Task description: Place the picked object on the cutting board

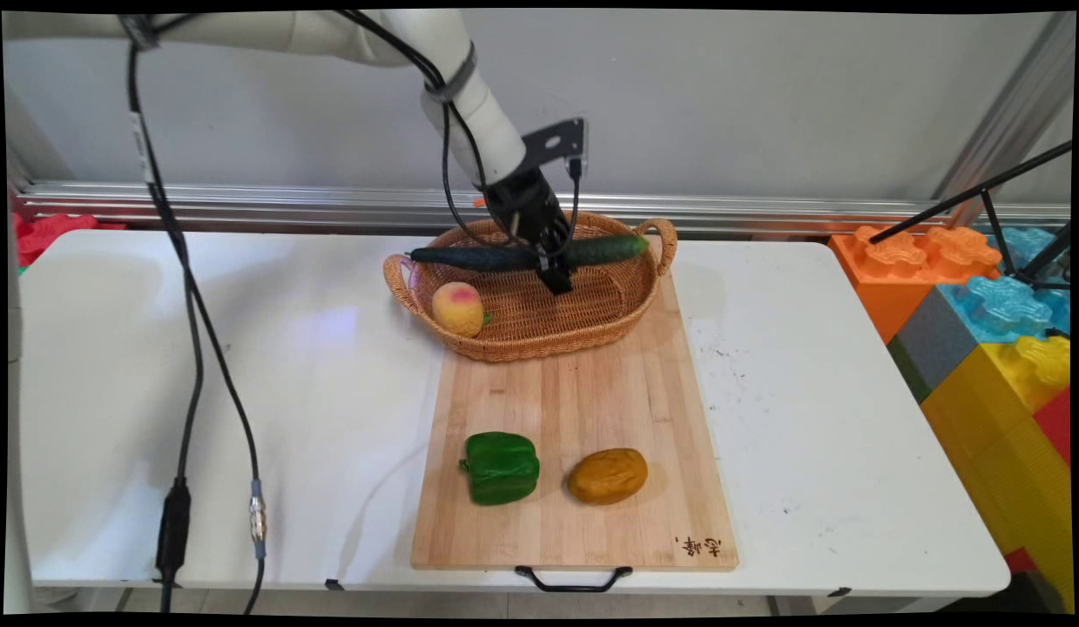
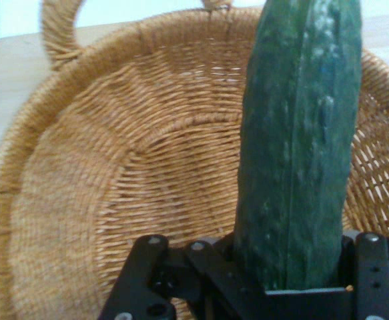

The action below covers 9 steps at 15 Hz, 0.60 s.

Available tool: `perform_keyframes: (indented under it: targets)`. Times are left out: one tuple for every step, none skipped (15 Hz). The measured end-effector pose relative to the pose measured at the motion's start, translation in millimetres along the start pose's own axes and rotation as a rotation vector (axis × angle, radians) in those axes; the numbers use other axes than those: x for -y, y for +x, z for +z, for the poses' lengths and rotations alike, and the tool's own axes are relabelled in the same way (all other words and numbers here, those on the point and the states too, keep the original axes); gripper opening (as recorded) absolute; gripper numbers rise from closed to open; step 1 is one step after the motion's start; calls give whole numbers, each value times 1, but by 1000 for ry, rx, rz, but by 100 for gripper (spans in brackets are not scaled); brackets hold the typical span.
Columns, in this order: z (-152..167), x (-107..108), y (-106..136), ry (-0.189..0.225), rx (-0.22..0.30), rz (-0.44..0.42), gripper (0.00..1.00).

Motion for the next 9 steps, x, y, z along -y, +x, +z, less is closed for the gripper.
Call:
perform_keyframes:
  targets:
    - [-6, -1, 1, 13, -1, -7, 0]
    - [-16, -2, 4, 33, 0, -19, 0]
    - [-24, -3, 6, 50, 0, -28, 0]
    - [-32, -5, 8, 66, 0, -36, 0]
    - [-38, -6, 10, 79, 1, -41, 0]
    - [-46, -8, 13, 95, 2, -46, 0]
    - [-55, -11, 17, 113, 3, -49, 0]
    - [-64, -15, 21, 129, 5, -51, 0]
    - [-71, -18, 24, 143, 9, -51, 0]
